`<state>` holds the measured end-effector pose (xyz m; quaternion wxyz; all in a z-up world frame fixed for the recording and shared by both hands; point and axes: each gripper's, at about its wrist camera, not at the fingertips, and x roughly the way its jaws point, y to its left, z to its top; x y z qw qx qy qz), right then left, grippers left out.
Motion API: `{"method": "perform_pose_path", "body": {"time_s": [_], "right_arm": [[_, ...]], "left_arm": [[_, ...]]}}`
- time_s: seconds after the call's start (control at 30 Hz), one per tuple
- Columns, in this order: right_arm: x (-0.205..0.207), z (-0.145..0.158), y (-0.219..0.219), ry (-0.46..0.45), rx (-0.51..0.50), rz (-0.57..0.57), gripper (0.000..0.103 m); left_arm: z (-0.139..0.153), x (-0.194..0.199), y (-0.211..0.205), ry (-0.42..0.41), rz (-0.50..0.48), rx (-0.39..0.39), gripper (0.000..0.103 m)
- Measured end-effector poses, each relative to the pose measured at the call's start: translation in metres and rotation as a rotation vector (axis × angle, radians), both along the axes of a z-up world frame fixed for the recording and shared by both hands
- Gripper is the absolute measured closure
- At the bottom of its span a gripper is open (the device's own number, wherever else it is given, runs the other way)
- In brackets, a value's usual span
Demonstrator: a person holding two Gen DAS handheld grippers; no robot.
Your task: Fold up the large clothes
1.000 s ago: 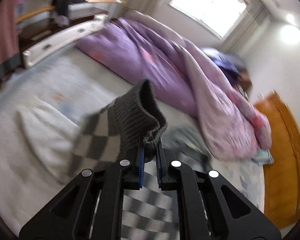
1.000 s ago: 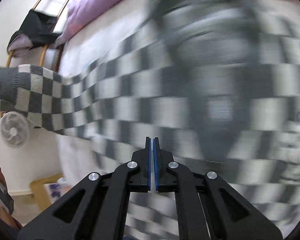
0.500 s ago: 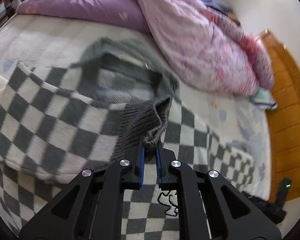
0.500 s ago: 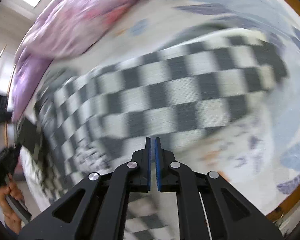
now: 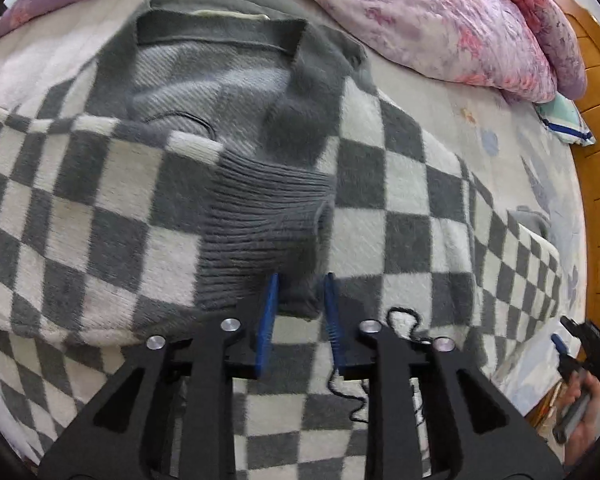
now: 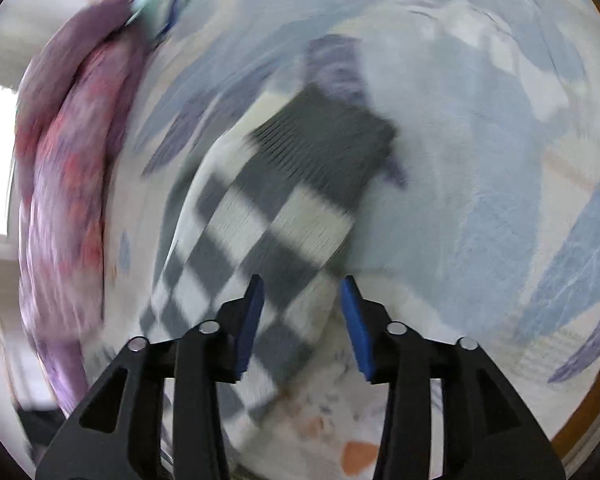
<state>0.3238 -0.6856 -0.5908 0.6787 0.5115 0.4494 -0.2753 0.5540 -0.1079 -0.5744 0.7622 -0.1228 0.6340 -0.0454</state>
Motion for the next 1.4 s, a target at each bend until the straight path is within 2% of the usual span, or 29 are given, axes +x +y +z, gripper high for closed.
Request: {"method": "perform_pose_path", "body": {"time_s": [0.07,0.17,0.3,0.33,0.4,0.43,0.47,0.6,0.7,0.87,0.93,1.07,1.23,1.4], "right_arm": [[0.003,-0.012,-0.012,-0.004,0.034,-0.049,0.06],[0.006,-0.027,-0.028,0.021,0.057,-0.123,0.059],[0.016,-0.04,-0.038,-0.018,0.104,-0.147,0.06],[0.013,-0.041,-0.043,-0.029,0.101,-0.14,0.066],[0.017,-0.036,-0.043,-0.023,0.071,-0.106,0.078],[0.02,-0.031,-0.041,-0.018,0.046,-0.085,0.088],[0.022,-0.029,-0.041,-0.017,0.028,-0.071,0.092],[0.021,-0.001,-0.03,-0.05,-0.064,-0.017,0.095],[0.024,0.037,-0.008,-0.094,-0.17,0.06,0.095],[0.042,0.115,0.065,-0.224,-0.317,0.273,0.095],[0.049,0.137,0.099,-0.265,-0.348,0.35,0.095],[0.068,0.176,0.197,-0.359,-0.366,0.527,0.095],[0.092,0.195,0.333,-0.424,-0.346,0.722,0.095],[0.106,0.181,0.464,-0.453,-0.253,0.881,0.095]], "left_arm": [[0.002,-0.003,-0.008,-0.011,-0.022,0.001,0.062],[0.004,-0.009,-0.024,-0.018,-0.071,-0.003,0.06],[0.008,-0.019,-0.045,-0.028,-0.122,-0.031,0.056],[0.009,-0.022,-0.051,-0.028,-0.137,-0.044,0.056],[0.011,-0.025,-0.063,-0.033,-0.16,-0.042,0.056],[0.012,-0.027,-0.069,-0.043,-0.174,-0.042,0.056],[0.012,-0.028,-0.074,-0.038,-0.182,-0.054,0.054],[0.01,-0.03,-0.084,-0.029,-0.188,-0.079,0.053],[0.018,-0.029,-0.074,-0.049,-0.168,-0.084,0.051],[0.035,-0.019,-0.024,-0.08,-0.057,-0.054,0.039],[0.042,-0.014,0.004,-0.094,-0.006,-0.054,0.039],[0.055,-0.011,0.061,-0.108,0.075,-0.036,0.03],[0.065,-0.022,0.143,-0.101,0.174,-0.024,0.028],[0.071,-0.041,0.223,-0.102,0.237,-0.001,0.028]]}}
